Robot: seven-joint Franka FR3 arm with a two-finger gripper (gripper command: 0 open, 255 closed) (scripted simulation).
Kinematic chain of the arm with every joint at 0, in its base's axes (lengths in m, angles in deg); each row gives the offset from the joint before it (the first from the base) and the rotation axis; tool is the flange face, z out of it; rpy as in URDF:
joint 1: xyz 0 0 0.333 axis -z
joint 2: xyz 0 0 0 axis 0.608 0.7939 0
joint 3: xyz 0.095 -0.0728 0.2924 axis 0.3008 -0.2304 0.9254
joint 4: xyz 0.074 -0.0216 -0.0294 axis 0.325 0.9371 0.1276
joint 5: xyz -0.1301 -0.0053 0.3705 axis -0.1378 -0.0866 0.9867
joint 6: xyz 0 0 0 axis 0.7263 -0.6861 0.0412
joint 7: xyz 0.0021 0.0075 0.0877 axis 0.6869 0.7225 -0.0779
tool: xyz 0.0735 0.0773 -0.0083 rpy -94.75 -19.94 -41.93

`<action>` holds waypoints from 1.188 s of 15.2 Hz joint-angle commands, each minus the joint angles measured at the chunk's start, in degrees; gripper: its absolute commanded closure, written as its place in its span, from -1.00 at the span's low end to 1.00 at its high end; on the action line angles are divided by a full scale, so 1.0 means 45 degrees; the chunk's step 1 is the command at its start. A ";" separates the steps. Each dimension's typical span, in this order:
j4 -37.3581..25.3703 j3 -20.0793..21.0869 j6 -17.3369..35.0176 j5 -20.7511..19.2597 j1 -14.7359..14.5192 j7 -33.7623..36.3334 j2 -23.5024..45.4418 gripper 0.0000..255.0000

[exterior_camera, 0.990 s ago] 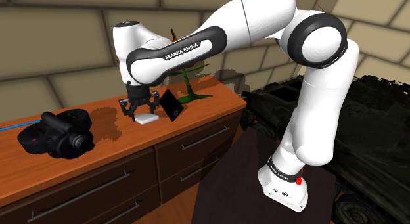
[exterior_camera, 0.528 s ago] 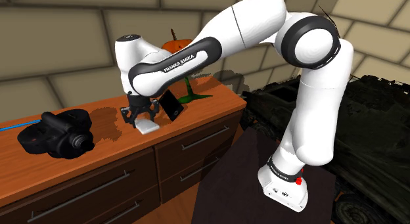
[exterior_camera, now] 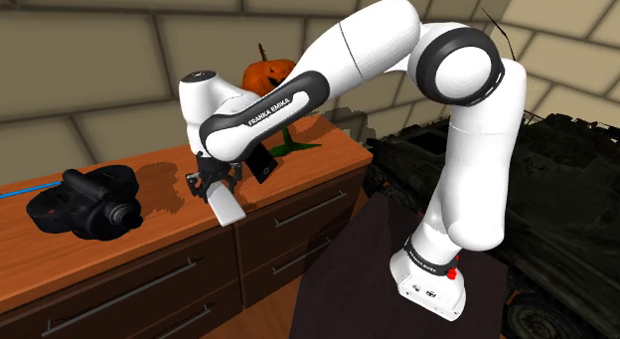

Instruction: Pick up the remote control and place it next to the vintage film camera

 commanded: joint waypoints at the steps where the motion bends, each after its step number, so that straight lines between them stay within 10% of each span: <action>1: -0.0015 -0.0025 0.0005 -0.0012 0.0020 -0.0005 0.0046 1.00; 5: -0.0015 -0.0023 0.0005 -0.0012 0.0022 -0.0005 0.0046 1.00; 6: -0.0011 -0.0023 0.0006 -0.0012 0.0021 -0.0002 0.0043 -1.00; 18: -0.0662 0.0063 -0.1390 0.0222 0.0082 -0.0157 -0.0721 -1.00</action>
